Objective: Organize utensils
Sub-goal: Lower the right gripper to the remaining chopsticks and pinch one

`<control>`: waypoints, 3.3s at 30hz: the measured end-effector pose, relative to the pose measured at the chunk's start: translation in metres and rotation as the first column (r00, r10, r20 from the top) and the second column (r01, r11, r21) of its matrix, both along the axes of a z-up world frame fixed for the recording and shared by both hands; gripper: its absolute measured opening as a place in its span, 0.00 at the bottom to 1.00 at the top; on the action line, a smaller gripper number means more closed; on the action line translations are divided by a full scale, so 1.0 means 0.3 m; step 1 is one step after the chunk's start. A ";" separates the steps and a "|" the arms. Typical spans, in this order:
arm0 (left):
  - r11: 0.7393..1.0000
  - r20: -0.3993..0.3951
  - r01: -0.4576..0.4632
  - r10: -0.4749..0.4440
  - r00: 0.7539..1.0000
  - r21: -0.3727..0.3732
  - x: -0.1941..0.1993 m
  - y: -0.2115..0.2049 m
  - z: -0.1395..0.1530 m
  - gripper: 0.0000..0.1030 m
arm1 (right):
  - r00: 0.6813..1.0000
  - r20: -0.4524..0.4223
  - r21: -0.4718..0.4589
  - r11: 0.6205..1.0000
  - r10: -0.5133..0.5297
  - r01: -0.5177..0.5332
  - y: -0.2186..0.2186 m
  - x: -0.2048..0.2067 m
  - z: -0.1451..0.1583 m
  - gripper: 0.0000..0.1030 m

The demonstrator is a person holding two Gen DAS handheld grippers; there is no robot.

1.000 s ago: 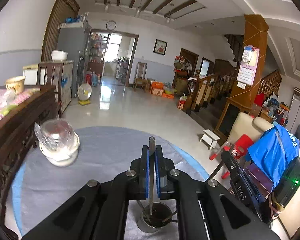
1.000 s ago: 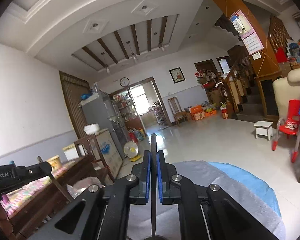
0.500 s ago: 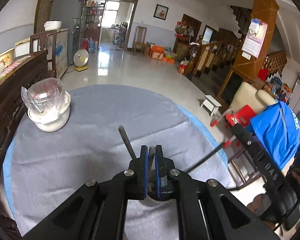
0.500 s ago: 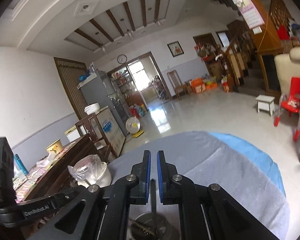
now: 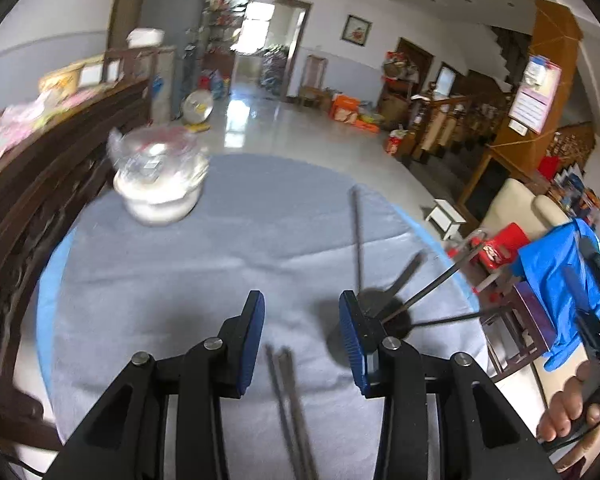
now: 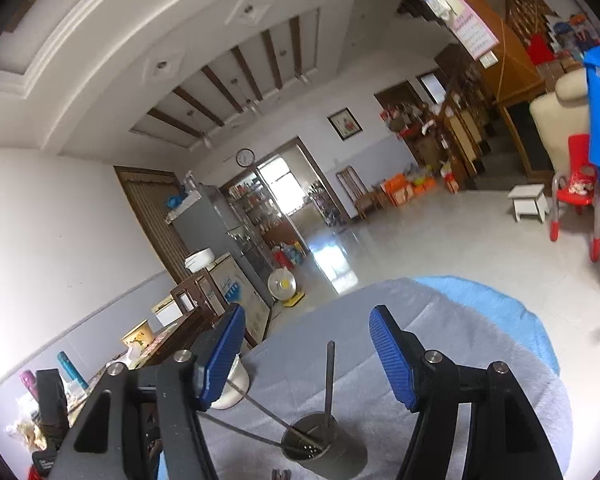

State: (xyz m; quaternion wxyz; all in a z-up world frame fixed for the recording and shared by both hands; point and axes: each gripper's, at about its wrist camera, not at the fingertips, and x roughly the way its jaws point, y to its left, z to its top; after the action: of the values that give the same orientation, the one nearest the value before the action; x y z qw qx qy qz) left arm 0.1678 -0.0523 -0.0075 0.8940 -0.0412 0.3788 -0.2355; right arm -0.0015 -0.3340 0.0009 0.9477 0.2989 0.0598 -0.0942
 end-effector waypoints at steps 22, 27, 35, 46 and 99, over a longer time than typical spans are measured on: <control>0.971 -0.248 -0.018 0.079 0.966 0.240 -0.125 0.120 -0.450 0.46 | 0.809 -0.396 0.175 0.901 0.435 -0.398 0.305 0.152 -0.489 0.31; 0.975 -0.268 -0.026 0.086 0.960 0.219 -0.103 0.147 -0.478 0.48 | 0.736 -0.481 0.205 0.878 0.476 -0.433 0.368 0.246 -0.590 0.27; 0.981 -0.288 -0.043 0.096 0.953 0.187 -0.072 0.208 -0.499 0.49 | 0.667 -0.554 0.192 0.856 0.498 -0.480 0.498 0.411 -0.633 0.27; 0.986 -0.312 -0.027 0.078 0.947 0.164 -0.050 0.218 -0.516 0.50 | 0.622 -0.657 0.099 0.866 0.427 -0.490 0.573 0.457 -0.677 0.13; 0.918 -0.427 0.326 -0.208 0.880 0.226 0.208 -0.124 -0.574 0.50 | 0.660 -0.596 0.236 0.886 0.457 -0.400 0.321 0.488 -0.731 0.09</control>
State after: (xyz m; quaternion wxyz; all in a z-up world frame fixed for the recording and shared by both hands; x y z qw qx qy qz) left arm 0.2303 -0.0894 -0.1797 0.7537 0.0976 0.5835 -0.2862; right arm 0.1449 -0.2376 -0.2184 0.8519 0.2659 0.4495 0.0388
